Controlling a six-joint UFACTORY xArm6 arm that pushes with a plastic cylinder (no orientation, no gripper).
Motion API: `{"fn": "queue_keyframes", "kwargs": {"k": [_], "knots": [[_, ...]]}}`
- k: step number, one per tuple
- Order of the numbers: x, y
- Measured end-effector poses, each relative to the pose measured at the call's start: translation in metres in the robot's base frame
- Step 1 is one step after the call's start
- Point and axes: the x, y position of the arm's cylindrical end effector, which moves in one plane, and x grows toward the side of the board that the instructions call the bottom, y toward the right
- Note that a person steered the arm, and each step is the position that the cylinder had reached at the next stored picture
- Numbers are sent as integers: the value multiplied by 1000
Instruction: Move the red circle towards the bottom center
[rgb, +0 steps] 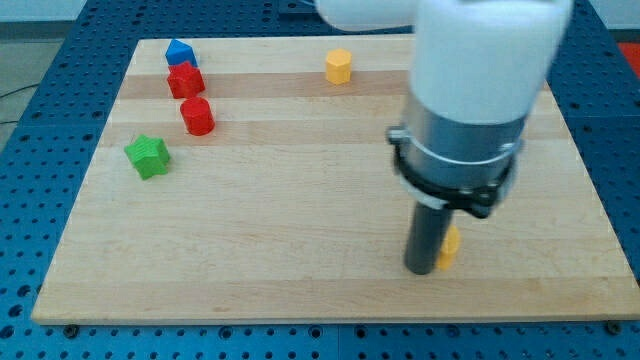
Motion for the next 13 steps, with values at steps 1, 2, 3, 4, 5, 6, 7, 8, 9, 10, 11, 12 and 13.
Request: {"fn": "queue_keyframes", "kwargs": {"k": [1,2,3,4,5,6,7,8,9,10,11,12,13], "knots": [[0,16],[0,23],[-9,2],[-57,-19],[-131,-41],[-192,-116],[-221,-204],[-222,-276],[-227,-293],[-229,-330],[-229,-366],[-229,-392],[-228,-402]]}}
